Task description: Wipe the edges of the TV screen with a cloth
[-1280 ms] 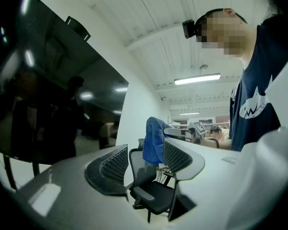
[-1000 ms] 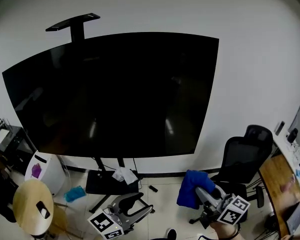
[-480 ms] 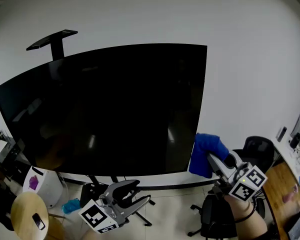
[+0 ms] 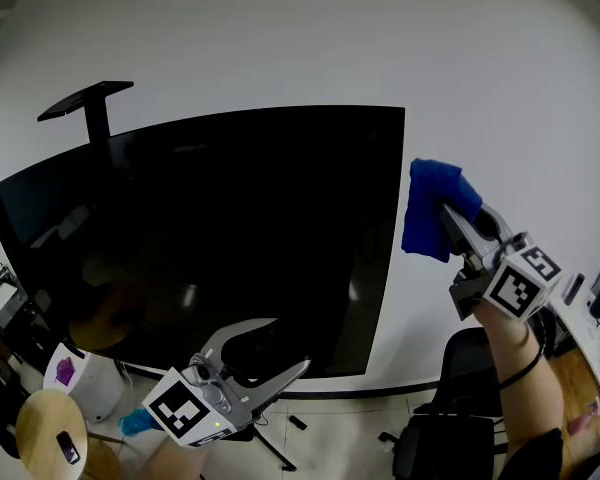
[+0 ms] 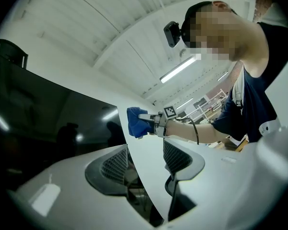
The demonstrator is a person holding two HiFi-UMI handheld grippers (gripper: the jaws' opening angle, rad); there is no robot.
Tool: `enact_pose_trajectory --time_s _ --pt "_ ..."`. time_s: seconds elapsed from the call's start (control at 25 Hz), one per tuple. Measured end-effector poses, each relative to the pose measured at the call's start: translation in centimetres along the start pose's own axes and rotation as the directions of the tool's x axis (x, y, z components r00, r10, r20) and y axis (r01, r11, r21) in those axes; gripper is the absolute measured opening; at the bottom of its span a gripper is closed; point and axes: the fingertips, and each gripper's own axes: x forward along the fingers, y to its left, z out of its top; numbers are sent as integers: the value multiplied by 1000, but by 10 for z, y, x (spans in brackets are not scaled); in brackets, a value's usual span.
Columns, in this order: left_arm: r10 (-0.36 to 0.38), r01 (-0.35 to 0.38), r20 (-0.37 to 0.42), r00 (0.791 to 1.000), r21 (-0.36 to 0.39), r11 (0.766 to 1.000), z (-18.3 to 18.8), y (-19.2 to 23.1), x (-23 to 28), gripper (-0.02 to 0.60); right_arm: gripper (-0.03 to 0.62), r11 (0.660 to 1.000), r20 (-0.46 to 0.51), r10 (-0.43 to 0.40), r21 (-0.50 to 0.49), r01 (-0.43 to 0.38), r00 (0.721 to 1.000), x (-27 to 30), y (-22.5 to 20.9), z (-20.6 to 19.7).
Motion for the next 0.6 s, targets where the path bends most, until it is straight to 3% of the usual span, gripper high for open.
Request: enact_pose_trajectory --time_s 0.32,0.6 --pt "73 -73 16 997 56 996 13 55 30 219 120 1000 56 8 8 -8 998 92 -45 40" --pt "99 -101 26 995 93 991 10 43 43 219 120 989 105 63 128 -76 993 102 -55 33"
